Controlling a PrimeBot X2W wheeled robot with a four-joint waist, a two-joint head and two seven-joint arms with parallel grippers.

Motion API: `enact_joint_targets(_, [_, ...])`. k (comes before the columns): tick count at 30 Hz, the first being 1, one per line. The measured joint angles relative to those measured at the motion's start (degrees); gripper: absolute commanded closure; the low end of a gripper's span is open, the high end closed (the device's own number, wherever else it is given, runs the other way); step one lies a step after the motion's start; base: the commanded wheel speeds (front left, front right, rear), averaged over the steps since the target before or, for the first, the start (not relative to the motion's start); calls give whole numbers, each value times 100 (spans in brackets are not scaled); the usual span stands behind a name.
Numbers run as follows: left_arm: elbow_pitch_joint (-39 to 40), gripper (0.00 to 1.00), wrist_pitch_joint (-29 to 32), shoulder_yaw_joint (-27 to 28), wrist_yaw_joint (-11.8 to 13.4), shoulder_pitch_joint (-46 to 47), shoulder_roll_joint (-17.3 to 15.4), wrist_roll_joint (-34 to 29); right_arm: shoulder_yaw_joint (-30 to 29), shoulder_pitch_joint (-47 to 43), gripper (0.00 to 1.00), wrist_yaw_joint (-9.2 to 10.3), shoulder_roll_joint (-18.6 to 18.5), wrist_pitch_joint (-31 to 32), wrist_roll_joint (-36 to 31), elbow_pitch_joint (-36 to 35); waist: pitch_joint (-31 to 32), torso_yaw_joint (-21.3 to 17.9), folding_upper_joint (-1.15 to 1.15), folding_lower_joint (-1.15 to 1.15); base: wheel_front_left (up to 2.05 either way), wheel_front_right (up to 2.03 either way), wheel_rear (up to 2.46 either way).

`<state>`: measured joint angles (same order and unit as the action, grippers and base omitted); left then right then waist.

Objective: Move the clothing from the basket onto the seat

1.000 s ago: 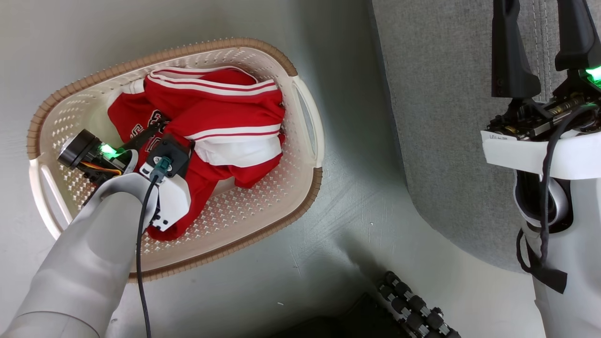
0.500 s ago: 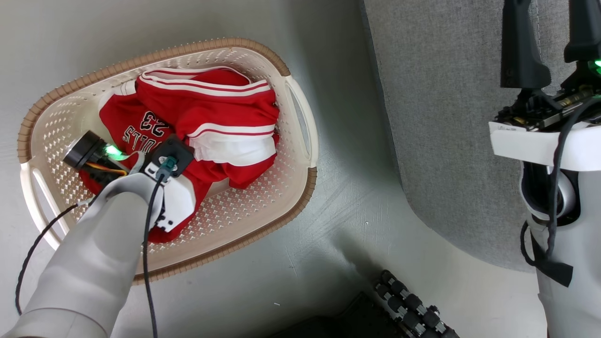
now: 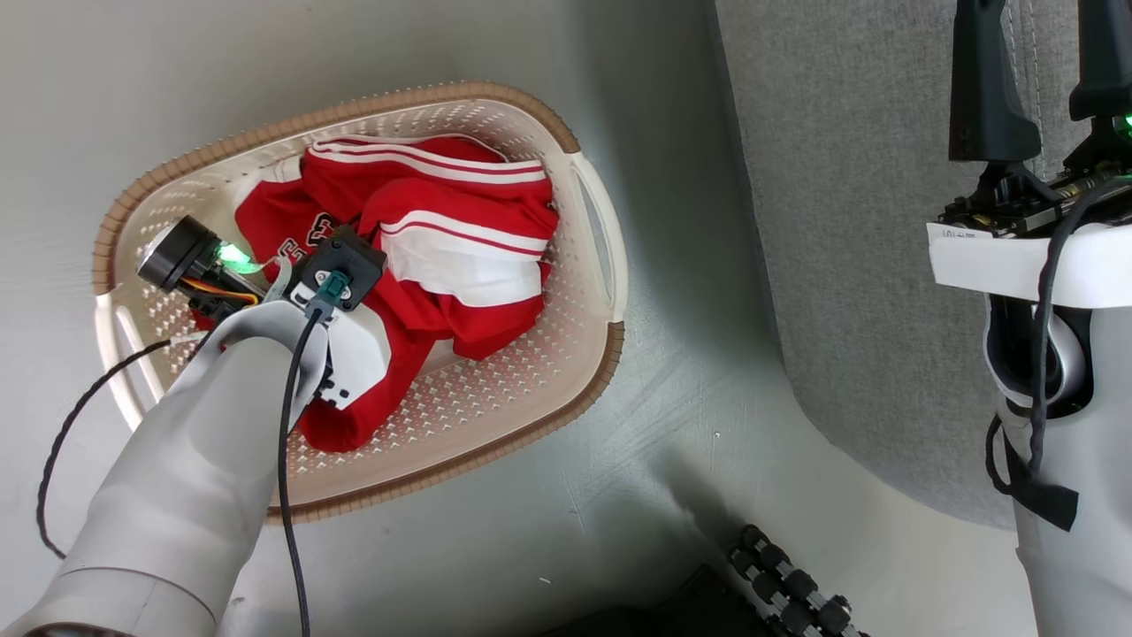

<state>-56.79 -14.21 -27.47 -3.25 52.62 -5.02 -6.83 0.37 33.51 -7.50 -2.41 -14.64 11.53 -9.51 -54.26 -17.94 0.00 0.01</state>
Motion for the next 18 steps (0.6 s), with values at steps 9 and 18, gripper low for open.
enact_joint_targets(9, [554,100,-8,294,57,-142,101,388,-146,109,0,0,-1,0,-105,86,259,238,0,0,0,0,0])
enact_joint_targets(18, [1582,100,-8,503,112,-644,118,732,-163,85,0,0,-7,0,-437,218,624,487,0,0,0,0,0])
